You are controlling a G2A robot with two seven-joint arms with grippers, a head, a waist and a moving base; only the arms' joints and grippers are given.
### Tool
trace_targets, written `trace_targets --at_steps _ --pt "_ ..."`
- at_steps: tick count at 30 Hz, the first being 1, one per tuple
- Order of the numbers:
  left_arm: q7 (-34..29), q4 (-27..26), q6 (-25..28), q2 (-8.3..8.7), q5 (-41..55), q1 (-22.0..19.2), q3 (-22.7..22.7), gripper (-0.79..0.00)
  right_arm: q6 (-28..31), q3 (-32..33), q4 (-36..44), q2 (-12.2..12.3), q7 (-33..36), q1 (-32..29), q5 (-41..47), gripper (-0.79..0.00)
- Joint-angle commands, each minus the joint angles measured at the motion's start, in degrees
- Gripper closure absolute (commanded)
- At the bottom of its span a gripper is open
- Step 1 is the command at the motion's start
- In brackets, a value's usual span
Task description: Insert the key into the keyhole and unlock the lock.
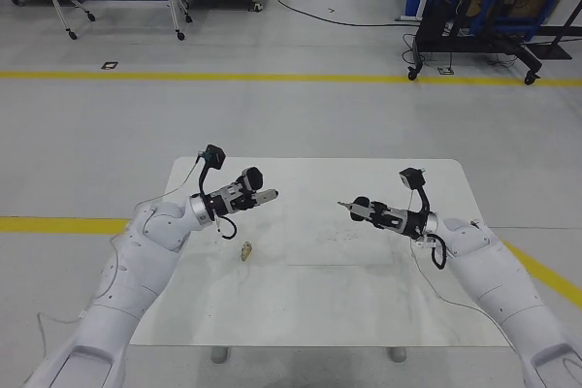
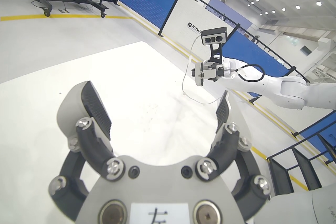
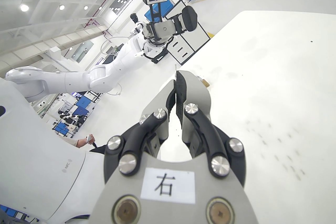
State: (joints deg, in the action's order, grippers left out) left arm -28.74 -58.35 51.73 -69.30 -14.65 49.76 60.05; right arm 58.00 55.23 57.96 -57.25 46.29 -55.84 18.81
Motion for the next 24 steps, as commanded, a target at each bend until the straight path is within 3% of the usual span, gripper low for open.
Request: trace_targets --at_steps 1,9,13,16,19,21,24 --pt "0.0 0.0 0.0 0.0 0.0 0.0 0.0 -0.785 0.0 0.0 -0.1 0.0 0.0 0.0 0.0 0.0" --pt "1.4 -1.9 -0.2 0.24 -0.8 0.7 0.9 -0.785 0.0 0.0 -0.1 0.0 0.0 0.0 0.0 0.0" --pt "3.8 -5.7 1.8 2.27 -7.6 3.4 7.0 -0.785 0.0 0.0 -0.1 0.0 0.0 0.0 0.0 0.0" --pt "4.1 -13.5 0.7 4.33 -14.9 8.9 13.5 -0.785 0.0 0.0 -0.1 0.0 0.0 0.0 0.0 0.0" --pt "-1.3 -25.3 -3.4 6.3 -25.3 16.2 19.2 -0.785 0.0 0.0 -0.1 0.0 0.0 0.0 0.0 0.0" --pt "-7.1 -34.0 -7.0 7.19 -33.3 20.7 20.8 -0.785 0.0 0.0 -0.1 0.0 0.0 0.0 0.0 0.0" --pt "-13.5 -40.8 -9.0 7.87 -38.2 24.7 20.9 -0.785 0.0 0.0 -0.1 0.0 0.0 0.0 0.0 0.0"
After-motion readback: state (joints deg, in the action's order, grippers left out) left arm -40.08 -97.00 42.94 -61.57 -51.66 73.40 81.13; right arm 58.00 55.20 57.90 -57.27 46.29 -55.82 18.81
